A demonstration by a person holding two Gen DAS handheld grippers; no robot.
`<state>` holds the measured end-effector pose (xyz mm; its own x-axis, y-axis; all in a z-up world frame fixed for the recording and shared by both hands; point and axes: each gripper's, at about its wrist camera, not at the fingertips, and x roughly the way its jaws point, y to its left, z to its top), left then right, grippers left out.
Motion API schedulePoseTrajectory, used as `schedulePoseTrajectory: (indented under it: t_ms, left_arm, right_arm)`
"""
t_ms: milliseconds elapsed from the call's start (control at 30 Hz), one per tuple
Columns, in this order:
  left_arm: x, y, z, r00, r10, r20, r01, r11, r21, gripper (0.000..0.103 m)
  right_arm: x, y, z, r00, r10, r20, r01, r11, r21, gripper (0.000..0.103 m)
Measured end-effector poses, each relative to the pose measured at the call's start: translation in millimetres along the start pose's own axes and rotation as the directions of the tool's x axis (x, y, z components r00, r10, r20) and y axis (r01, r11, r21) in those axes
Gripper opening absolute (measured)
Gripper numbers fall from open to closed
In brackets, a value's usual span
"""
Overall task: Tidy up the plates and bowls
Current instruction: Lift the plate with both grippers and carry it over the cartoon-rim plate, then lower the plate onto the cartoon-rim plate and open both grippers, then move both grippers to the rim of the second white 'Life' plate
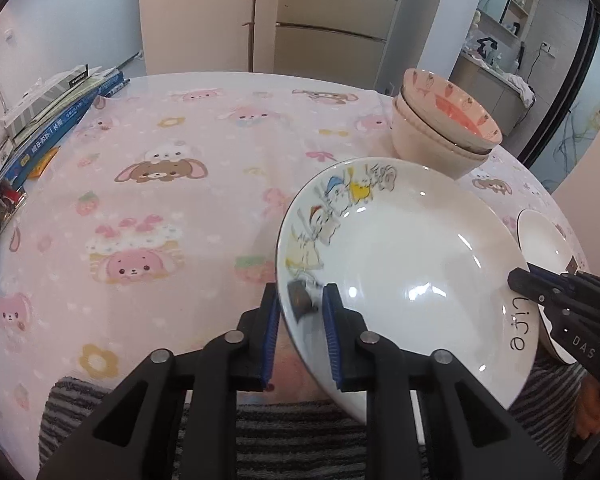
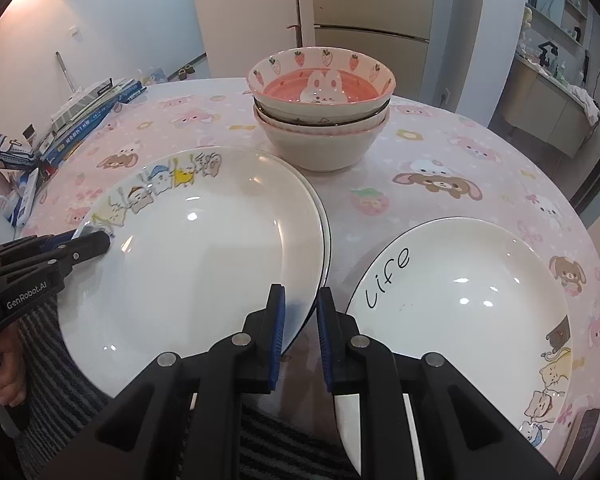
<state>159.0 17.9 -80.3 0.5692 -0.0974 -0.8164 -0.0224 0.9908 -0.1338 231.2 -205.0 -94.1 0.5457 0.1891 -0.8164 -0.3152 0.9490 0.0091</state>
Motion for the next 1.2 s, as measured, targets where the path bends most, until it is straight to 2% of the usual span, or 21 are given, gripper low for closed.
schedulePoseTrajectory:
  t_ms: [267,433,500,567,667,700,733,800,833,867,900,967,1067,1133,1200]
  left_arm:
    - [-1.1,-2.9,-1.5,1.0,0.016,0.005,-0.016,1.0,0.012,0.016]
    - [-3.7,-6.5,-1.7,1.0,0.016,0.022,-0.017,0.999,0.035,0.016]
    - [-10.4,-11.9,-1.7,0.998,0.02,0.054,-0.024,0.997,0.072,0.028]
    - [-22.6,-15.8,-2.3,0.995,-0.018,0.094,0.01,0.996,0.085,0.042]
    - [-47.3,-22.3,-3.6,0.981,-0.039,0.19,0.019,0.995,0.103,0.059]
    - [-55.8,-24.7,-3.8,0.974,-0.036,0.223,0.012,0.994,0.108,0.067]
    - [-65.1,-28.2,-5.1,0.965,-0.038,0.26,0.008,0.993,0.116,0.071]
    - [-83.5,-36.9,-8.5,0.944,-0.059,0.324,0.014,0.99,0.14,0.081]
    - [-92.0,-41.2,-9.6,0.934,-0.075,0.349,0.021,0.987,0.157,0.084]
    - [-100.6,-46.8,-11.7,0.924,-0.098,0.37,0.032,0.983,0.179,0.092]
    - [-107.4,-52.2,-12.8,0.915,-0.118,0.385,0.042,0.979,0.202,0.097]
    - [-119.0,-65.0,-14.6,0.902,-0.142,0.408,0.042,0.969,0.244,0.1]
    - [-128.3,-81.4,-16.2,0.896,-0.159,0.415,0.044,0.961,0.272,0.102]
    - [-127.8,-91.5,-18.6,0.9,-0.181,0.396,0.068,0.957,0.283,0.102]
    - [-119.4,-103.3,-18.8,0.916,-0.188,0.355,0.081,0.952,0.295,0.102]
  right_arm:
    - [1.3,1.3,0.4,1.0,-0.006,-0.006,0.006,1.0,-0.018,0.017]
    - [-0.9,-4.4,2.4,1.0,0.022,-0.02,-0.022,1.0,0.004,0.018]
    - [-5.5,-8.2,3.2,0.999,0.048,-0.013,-0.047,0.998,0.038,0.018]
    - [-10.5,-13.2,3.9,0.996,0.088,-0.004,-0.088,0.993,0.076,0.019]
    - [-25.6,-21.1,4.7,0.99,0.142,0.019,-0.143,0.982,0.125,0.019]
    - [-34.9,-23.9,3.9,0.988,0.15,0.045,-0.154,0.979,0.132,0.019]
    - [-46.5,-27.1,1.9,0.986,0.148,0.079,-0.158,0.979,0.13,0.02]
    - [-68.5,-35.1,-4.0,0.983,0.115,0.143,-0.134,0.982,0.131,0.032]
    - [-78.0,-39.1,-7.6,0.98,0.096,0.173,-0.12,0.984,0.135,0.045]
    - [-87.4,-43.3,-10.9,0.976,0.075,0.202,-0.104,0.985,0.138,0.054]
    - [-99.6,-48.3,-16.0,0.971,0.044,0.235,-0.079,0.987,0.139,0.056]
    - [-115.4,-55.3,-22.3,0.965,-0.002,0.264,-0.037,0.989,0.141,0.056]
    - [-137.2,-67.6,-32.6,0.953,-0.025,0.303,-0.027,0.986,0.165,0.058]
    - [-149.7,-75.9,-40.4,0.947,-0.012,0.321,-0.048,0.983,0.178,0.059]
    - [-158.6,-83.1,-48.0,0.942,0.001,0.335,-0.067,0.98,0.186,0.061]
